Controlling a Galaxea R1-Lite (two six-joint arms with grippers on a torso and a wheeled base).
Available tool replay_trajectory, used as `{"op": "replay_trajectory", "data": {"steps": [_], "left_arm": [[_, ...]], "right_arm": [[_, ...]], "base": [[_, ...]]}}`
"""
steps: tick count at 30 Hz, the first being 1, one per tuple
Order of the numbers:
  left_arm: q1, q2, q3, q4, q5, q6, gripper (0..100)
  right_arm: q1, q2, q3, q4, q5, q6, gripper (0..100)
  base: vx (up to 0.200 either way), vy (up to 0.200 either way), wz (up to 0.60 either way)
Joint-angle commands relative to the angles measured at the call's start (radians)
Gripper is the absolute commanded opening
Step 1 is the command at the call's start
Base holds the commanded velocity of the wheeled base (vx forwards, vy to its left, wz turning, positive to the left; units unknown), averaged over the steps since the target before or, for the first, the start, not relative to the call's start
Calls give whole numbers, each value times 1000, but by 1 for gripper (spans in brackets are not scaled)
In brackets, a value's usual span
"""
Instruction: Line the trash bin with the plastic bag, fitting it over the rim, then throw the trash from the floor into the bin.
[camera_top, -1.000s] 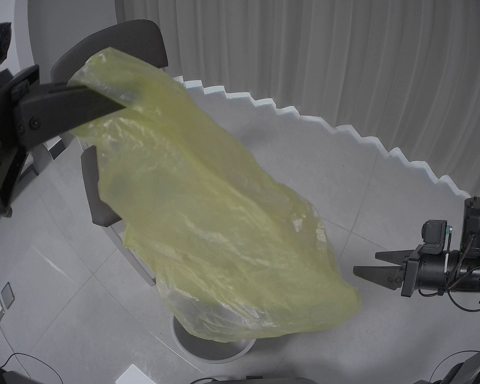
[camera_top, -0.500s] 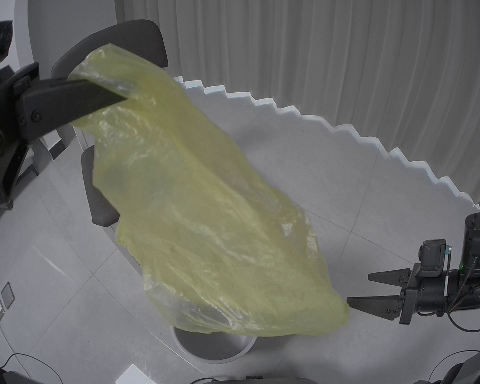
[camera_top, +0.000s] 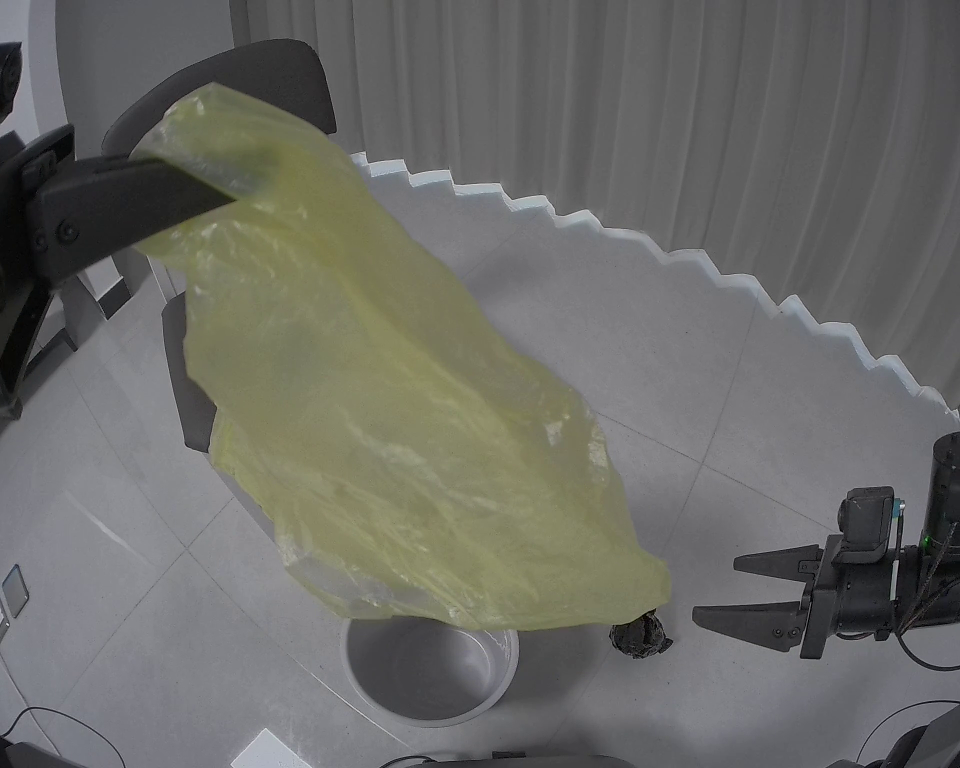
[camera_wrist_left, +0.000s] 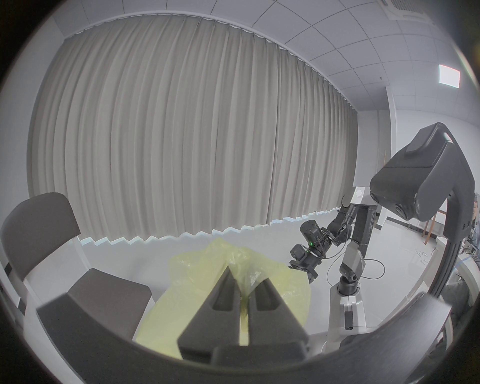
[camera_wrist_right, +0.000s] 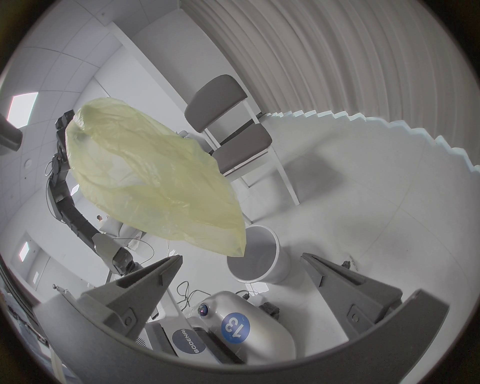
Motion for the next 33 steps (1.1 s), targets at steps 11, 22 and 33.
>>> {"op": "replay_trajectory", "data": {"steps": [11, 22, 33], "left_arm": [[0, -8, 7, 0, -1, 2, 0], [5, -8, 8, 0, -2, 3, 0], [6, -10, 10, 0, -2, 3, 0]], "right_arm": [[-104, 114, -47, -11, 10, -6, 100], [-115, 144, -66, -60, 14, -6, 100], [-178, 118, -118, -57, 20, -9, 100]], "base": [[0, 0, 0], [0, 0, 0], [0, 0, 0]]}}
